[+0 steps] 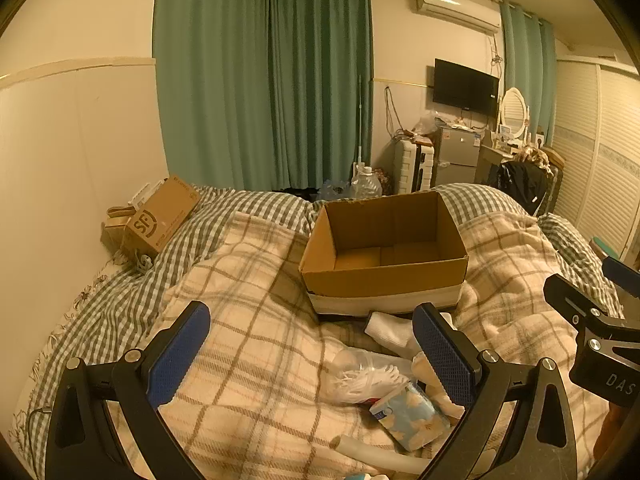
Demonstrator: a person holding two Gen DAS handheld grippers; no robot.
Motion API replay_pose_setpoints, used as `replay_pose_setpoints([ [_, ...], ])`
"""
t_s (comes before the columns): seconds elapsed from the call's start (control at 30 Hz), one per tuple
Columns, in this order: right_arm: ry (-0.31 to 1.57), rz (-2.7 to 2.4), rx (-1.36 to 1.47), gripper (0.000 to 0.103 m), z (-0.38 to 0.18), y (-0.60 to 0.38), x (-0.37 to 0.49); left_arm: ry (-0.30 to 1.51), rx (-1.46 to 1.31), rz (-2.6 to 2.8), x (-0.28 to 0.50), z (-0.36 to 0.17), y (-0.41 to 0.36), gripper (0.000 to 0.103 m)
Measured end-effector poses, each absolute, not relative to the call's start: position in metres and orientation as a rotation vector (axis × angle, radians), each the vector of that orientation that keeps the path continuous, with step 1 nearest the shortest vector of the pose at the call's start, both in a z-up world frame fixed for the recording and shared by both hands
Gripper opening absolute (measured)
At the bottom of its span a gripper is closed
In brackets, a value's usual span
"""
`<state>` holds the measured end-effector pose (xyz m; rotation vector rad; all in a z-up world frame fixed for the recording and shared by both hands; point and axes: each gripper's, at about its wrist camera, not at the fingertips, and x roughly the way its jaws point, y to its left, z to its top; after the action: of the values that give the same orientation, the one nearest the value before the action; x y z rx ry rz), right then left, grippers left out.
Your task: Organize objects
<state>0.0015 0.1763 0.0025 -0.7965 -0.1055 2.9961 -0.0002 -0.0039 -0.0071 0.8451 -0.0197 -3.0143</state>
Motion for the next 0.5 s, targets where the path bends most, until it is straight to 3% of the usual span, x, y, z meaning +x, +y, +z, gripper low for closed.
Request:
replay_pose_setpoints([
  [0.5,-0.118,2.999,-0.8,0.103,0.0016,0.1733,0.0029,-0.009,0.859,-3.006,0.0006,-0.0079,-0.0055,0.103],
])
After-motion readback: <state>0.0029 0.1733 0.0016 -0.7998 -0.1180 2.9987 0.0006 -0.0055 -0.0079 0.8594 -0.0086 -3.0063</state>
